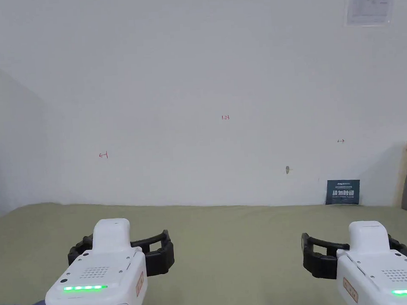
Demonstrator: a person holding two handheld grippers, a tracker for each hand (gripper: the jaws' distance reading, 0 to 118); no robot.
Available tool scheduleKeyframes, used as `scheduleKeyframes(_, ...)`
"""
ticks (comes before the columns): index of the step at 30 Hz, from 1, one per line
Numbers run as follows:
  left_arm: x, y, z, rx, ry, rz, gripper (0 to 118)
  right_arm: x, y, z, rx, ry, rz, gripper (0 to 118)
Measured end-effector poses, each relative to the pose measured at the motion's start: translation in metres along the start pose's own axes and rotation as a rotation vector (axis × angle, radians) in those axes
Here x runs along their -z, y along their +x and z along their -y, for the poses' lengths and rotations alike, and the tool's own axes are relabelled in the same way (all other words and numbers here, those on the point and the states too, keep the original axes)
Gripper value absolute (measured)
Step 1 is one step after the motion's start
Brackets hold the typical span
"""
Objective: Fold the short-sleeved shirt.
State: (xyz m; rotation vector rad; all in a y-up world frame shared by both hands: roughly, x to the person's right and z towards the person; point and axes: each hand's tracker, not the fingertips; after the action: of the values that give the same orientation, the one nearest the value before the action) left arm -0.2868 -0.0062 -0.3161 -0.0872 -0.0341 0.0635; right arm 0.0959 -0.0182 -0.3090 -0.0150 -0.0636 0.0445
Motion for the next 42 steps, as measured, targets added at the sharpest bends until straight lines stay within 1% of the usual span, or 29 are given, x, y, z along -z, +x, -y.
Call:
scheduleKeyframes(9, -0.0026, 0.0020, 0.0001, 0.007, 0.014, 0.004, 118, 0.0022, 0.0006, -0.0010, -0.012, -0.003, 0.008, 118)
scheduleKeyframes(17, -0.0032, -0.0007, 0.0011, 0.002, 0.012, -0.005, 118, 0.0029, 0.0024, -0.0023, 0.002, 0.000, 0.000, 118)
scheduleKeyframes(26, -0.0030, -0.0017, 0.0014, -0.007, 0.008, -0.008, 118, 0.0017, 0.0007, 0.0001, -0.017, -0.003, -0.006, 118)
scheduleKeyframes(42, -0.0032, -0.0045, 0.0002, 0.004, 0.010, -0.017, 118, 0.0006, 0.0008, -0.0018, -0.009, -0.003, 0.004, 118)
